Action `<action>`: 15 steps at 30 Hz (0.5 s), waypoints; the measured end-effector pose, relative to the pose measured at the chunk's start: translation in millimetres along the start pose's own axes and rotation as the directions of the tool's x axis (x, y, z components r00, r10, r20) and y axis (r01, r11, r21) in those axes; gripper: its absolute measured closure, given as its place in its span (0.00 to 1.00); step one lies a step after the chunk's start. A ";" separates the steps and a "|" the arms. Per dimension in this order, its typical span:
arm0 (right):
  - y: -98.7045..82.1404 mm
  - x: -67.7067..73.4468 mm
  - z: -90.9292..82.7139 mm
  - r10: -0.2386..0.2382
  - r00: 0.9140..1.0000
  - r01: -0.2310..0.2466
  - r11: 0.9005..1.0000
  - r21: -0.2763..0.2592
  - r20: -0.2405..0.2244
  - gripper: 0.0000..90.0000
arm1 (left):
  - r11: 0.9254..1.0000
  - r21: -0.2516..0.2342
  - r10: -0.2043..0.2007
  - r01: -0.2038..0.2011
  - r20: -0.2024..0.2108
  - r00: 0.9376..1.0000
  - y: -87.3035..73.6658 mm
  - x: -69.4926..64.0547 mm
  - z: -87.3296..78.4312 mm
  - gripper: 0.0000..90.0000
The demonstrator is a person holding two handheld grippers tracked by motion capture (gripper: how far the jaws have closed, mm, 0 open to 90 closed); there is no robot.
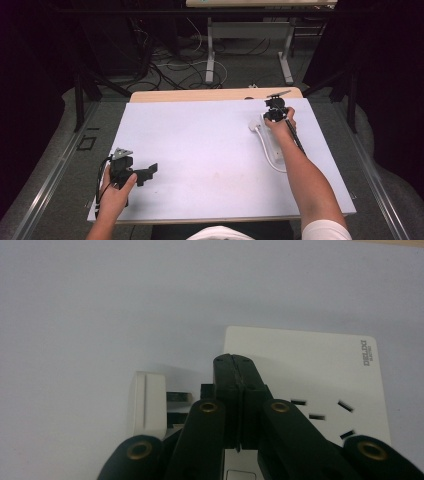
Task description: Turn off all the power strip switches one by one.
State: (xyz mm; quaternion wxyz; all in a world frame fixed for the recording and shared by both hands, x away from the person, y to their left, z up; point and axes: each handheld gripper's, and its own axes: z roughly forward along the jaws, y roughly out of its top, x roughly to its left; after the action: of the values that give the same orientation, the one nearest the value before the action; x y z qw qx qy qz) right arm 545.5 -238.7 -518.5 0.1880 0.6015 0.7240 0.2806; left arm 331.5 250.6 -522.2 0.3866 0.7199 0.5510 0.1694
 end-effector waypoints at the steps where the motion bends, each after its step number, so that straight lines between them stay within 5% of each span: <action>1: 0.2 1.5 -0.5 0.004 1.000 -0.004 1.000 -0.003 -0.002 1.00 | 1.000 0.000 0.000 0.000 0.000 1.000 0.0 0.0 0.1 0.01; 15: -3.5 13.6 -14.1 -0.048 0.998 0.049 0.999 0.009 -0.031 0.97 | 1.000 0.009 0.010 -0.010 0.007 1.000 0.7 -0.9 2.2 0.01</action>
State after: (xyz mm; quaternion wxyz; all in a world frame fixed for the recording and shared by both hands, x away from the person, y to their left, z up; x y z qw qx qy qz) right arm 531.4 -228.4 -509.0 0.1805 0.5802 0.7426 0.2816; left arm 333.2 248.8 -522.9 0.3843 0.7249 0.5469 0.1664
